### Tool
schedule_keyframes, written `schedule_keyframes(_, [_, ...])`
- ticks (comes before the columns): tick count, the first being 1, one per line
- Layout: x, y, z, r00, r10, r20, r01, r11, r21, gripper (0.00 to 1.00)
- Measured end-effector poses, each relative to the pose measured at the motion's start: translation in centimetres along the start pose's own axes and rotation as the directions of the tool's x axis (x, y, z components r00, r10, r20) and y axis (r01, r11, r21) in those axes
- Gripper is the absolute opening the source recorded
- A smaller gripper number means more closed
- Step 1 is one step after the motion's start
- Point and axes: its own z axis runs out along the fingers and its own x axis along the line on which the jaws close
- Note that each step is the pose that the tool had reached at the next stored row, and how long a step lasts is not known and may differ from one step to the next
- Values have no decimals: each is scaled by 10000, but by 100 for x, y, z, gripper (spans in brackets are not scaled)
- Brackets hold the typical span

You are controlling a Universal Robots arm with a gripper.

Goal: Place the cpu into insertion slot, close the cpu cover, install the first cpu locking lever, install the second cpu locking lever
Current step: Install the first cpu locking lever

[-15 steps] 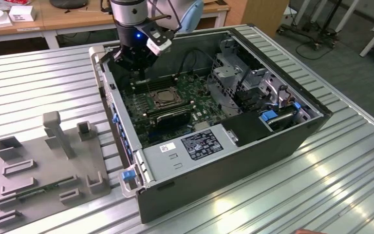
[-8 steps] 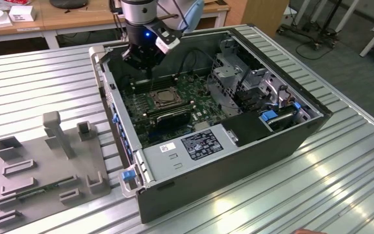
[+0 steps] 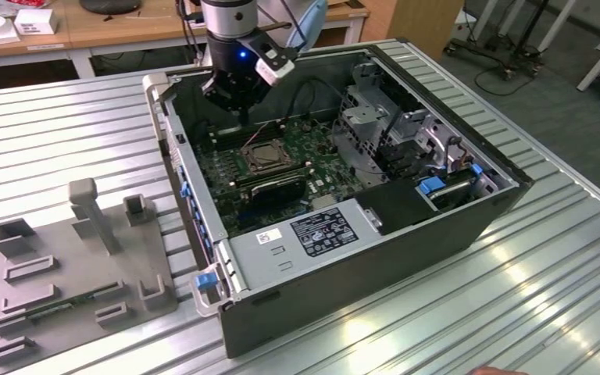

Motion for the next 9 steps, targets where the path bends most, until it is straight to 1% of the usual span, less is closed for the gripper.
schedule_keyframes(1, [-1,-2,4,10000,7,-1,-7,10000,-69,11])
schedule_keyframes(2, [-1,-6,8,10000,17,-1,-17,9999,-155,11])
schedule_keyframes(3, [-1,-12,12,10000,23,0,-23,9998,-209,11])
schedule_keyframes(5, [-1,-29,25,10000,30,0,-30,9996,-281,11])
schedule_keyframes(7, [1,-41,52,10000,33,1,-33,9995,-310,11])
schedule_keyframes(8, [3,-45,62,10000,36,-2,-36,9994,-342,11])
schedule_keyframes(9, [4,-47,68,10000,42,-3,-42,9992,-391,11])
